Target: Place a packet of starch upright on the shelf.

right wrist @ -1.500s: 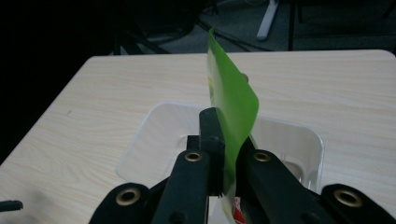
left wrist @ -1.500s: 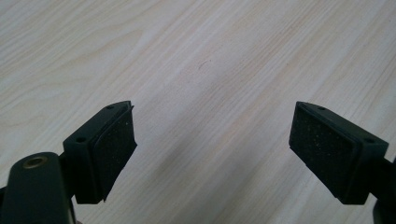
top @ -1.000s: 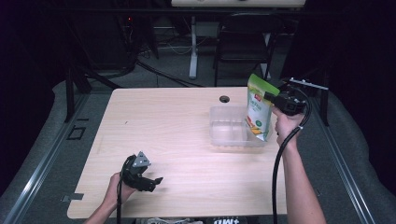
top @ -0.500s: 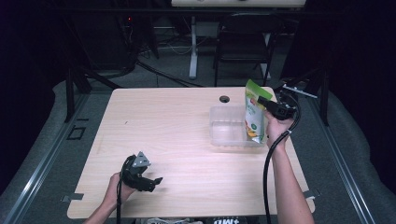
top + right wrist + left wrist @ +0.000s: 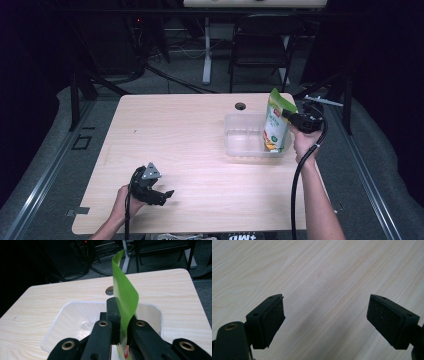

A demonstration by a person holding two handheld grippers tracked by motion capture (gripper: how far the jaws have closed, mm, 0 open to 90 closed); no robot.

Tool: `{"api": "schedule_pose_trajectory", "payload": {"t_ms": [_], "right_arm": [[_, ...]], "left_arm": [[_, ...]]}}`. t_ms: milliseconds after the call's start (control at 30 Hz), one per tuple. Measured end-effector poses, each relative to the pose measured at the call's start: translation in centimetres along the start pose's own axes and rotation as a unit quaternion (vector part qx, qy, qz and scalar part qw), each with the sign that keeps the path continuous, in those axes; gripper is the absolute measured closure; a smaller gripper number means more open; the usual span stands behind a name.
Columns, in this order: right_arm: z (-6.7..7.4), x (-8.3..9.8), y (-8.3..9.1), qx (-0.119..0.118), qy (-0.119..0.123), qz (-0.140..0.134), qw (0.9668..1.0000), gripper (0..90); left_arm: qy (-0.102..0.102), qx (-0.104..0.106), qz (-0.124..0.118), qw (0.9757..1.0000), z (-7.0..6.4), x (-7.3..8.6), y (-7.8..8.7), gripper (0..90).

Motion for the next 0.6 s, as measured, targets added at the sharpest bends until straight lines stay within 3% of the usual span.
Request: {"api": "schedule_pose_trajectory", "payload": {"t_ms": [167, 267, 367, 433, 600], "right_arm": [[-0.8, 0.9, -0.2, 0.031, 0.033, 0.011, 0.9989, 89.7], [-1.9, 1.4, 0.0, 0.051, 0.037, 0.011, 0.9979, 89.6], [-3.6, 1.9, 0.0, 0.062, 0.022, 0.015, 0.9977, 89.5], [-4.3, 2.1, 0.0, 0.049, 0.0, 0.017, 0.9987, 89.3], [-5.0, 2.3, -0.1, 0.046, -0.009, 0.02, 0.9987, 86.4]], "left_arm": [[-0.001, -0.001, 0.0, 1.0, 0.0, 0.0, 0.0, 14.2], [0.001, 0.0, -0.001, 1.0, 0.0, 0.0, 0.0, 14.2], [0.0, 0.002, 0.002, 1.0, -0.1, 0.0, -0.1, 14.2], [-0.002, 0.002, 0.003, 1.0, -0.1, 0.0, -0.1, 14.2], [0.0, 0.001, 0.002, 1.0, -0.1, 0.0, -0.1, 14.2]]}}
Point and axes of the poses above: each handheld gripper's, and its own axes: y roughly backward along the jaws, x roughly out of its underside, z roughly to its left, the point moved 6 cm from there along -y, roughly forward along the jaws, and after that the axes turned 13 degrees about x, right-handed, at the moved point
